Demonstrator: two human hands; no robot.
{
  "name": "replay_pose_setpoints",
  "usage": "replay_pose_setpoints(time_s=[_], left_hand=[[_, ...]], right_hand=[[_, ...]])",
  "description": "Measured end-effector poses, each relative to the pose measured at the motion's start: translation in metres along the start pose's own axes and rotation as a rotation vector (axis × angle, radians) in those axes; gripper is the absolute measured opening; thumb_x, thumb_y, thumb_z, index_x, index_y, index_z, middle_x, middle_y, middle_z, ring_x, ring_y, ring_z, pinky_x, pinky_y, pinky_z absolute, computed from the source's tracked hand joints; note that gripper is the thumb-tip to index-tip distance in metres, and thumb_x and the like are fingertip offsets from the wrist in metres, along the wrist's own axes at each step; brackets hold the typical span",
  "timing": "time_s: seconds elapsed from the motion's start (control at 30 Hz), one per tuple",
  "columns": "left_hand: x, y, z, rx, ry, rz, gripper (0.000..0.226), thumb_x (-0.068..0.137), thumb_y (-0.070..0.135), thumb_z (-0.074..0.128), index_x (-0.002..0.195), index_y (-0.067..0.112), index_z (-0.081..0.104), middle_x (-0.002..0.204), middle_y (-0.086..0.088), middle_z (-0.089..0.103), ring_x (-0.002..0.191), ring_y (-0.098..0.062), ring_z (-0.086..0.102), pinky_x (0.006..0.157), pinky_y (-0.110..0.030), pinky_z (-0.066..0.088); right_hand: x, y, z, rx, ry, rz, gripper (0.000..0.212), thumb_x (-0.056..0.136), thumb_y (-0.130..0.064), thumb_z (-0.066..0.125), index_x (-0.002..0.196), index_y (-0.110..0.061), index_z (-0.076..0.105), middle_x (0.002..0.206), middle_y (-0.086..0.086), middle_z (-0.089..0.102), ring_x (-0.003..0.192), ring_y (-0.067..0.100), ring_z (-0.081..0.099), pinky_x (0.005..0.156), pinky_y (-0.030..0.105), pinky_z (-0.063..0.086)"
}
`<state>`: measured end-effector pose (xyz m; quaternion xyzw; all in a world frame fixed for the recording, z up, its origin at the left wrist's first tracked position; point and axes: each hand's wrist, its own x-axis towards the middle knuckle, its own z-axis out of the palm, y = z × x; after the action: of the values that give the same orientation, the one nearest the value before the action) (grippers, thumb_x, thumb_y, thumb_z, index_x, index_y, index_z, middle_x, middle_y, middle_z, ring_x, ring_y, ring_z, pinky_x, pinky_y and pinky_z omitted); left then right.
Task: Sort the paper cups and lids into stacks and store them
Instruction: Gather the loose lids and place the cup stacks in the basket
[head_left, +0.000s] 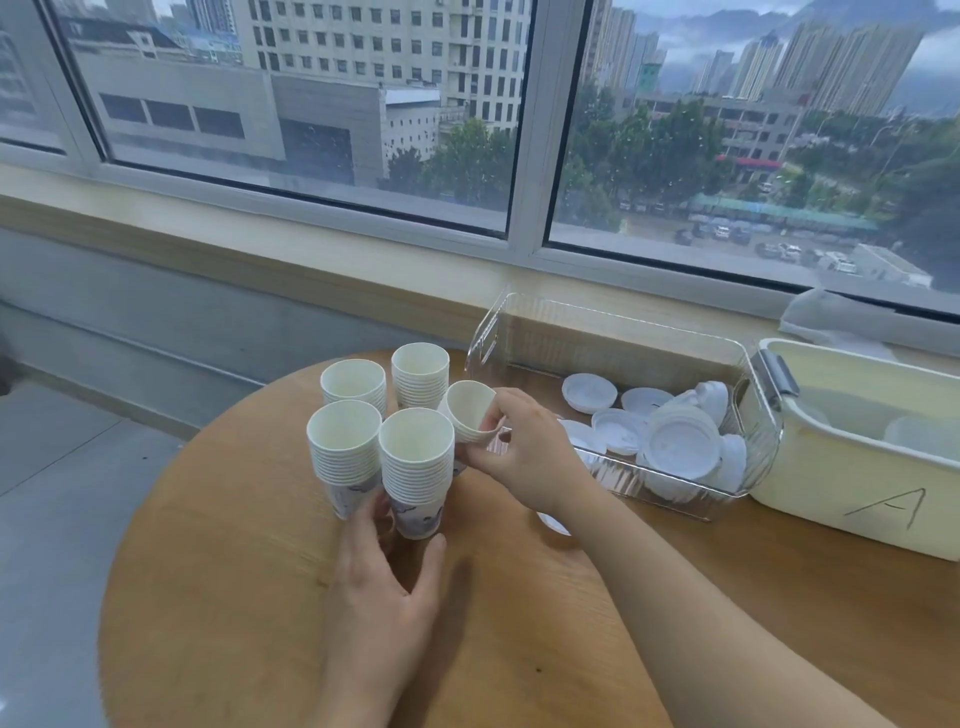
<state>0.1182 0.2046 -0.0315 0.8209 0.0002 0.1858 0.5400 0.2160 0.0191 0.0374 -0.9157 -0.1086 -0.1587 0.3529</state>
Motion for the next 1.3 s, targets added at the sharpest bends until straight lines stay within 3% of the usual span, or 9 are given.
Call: replay_pose_setpoints(time_s=[0.13,0.3,0.43,0.53,0.63,0.73,0.8,1.13,1.3], left_hand=[[0.009,-0.001,0.007,0.019,0.0,0.002,0.071,0.086,0.033,0.082,0.147,0.035,0.045,0.13,0.019,0.061,0.114,-0.004,0.061,0.095,-0.033,0.052],[0.023,-0.004,0.023,0.022,-0.021,0.037,0.067,0.093,0.023,0.075,0.151,0.027,0.043,0.139,0.007,0.06,0.123,-0.015,0.059,0.101,-0.039,0.052],[0.033,-0.001,0.036,0.003,-0.038,0.061,0.067,0.094,0.014,0.073,0.152,0.024,0.041,0.143,0.008,0.056,0.127,-0.012,0.056,0.102,-0.032,0.048],[0.043,-0.002,0.046,0.0,-0.041,0.058,0.067,0.092,0.01,0.075,0.15,0.02,0.044,0.137,0.006,0.058,0.115,-0.004,0.056,0.097,-0.027,0.048],[0.054,-0.002,0.055,-0.026,-0.078,0.039,0.066,0.089,0.012,0.079,0.145,0.022,0.047,0.131,0.005,0.063,0.113,-0.012,0.06,0.094,-0.028,0.05],[0.064,0.003,0.061,-0.057,-0.107,0.015,0.063,0.084,0.007,0.084,0.137,0.017,0.051,0.118,0.004,0.068,0.098,0.006,0.065,0.08,-0.005,0.046],[0.072,0.005,0.066,-0.103,-0.122,-0.02,0.064,0.08,0.007,0.087,0.133,0.019,0.053,0.111,0.01,0.069,0.089,0.014,0.064,0.071,0.0,0.044],[0.1,-0.003,0.081,-0.256,-0.189,0.004,0.073,0.074,0.007,0.092,0.13,0.036,0.057,0.119,0.035,0.065,0.113,0.011,0.061,0.088,0.0,0.043],[0.102,-0.004,0.082,-0.277,-0.197,0.005,0.07,0.073,0.008,0.093,0.125,0.039,0.059,0.118,0.036,0.066,0.114,0.011,0.061,0.089,0.0,0.042]], right_hand=[[-0.001,0.004,0.001,0.089,0.054,0.029,0.036,0.074,-0.031,0.087,0.084,-0.019,0.055,0.102,-0.005,0.065,0.095,0.017,0.06,0.083,0.047,0.055],[-0.008,0.0,-0.022,0.181,0.109,0.053,0.039,0.074,-0.035,0.084,0.105,-0.033,0.06,0.11,-0.014,0.065,0.103,0.014,0.064,0.085,0.04,0.059],[-0.01,-0.003,-0.052,0.226,0.158,0.06,0.053,0.076,-0.031,0.085,0.121,-0.038,0.06,0.112,-0.019,0.067,0.1,0.011,0.068,0.084,0.038,0.06],[-0.007,-0.001,-0.074,0.256,0.211,0.069,0.054,0.08,-0.02,0.087,0.125,-0.033,0.061,0.115,-0.022,0.066,0.103,0.009,0.068,0.085,0.035,0.061],[0.001,0.004,-0.091,0.266,0.268,0.073,0.055,0.08,-0.024,0.088,0.126,-0.035,0.059,0.119,-0.013,0.068,0.108,0.012,0.068,0.084,0.034,0.062],[0.015,0.015,-0.096,0.269,0.324,0.093,0.057,0.079,-0.025,0.088,0.126,-0.037,0.057,0.121,-0.01,0.069,0.107,0.013,0.069,0.087,0.035,0.062],[0.026,0.023,-0.095,0.249,0.335,0.112,0.061,0.077,-0.033,0.087,0.128,-0.041,0.055,0.123,-0.01,0.068,0.112,0.015,0.068,0.089,0.039,0.062],[0.068,0.067,-0.052,0.071,0.251,0.188,0.073,0.075,-0.043,0.086,0.137,-0.041,0.049,0.124,-0.011,0.064,0.1,0.025,0.071,0.085,0.051,0.062],[0.079,0.078,-0.039,0.028,0.225,0.205,0.074,0.079,-0.038,0.088,0.143,-0.033,0.051,0.131,-0.012,0.063,0.116,0.014,0.061,0.099,0.046,0.055]])
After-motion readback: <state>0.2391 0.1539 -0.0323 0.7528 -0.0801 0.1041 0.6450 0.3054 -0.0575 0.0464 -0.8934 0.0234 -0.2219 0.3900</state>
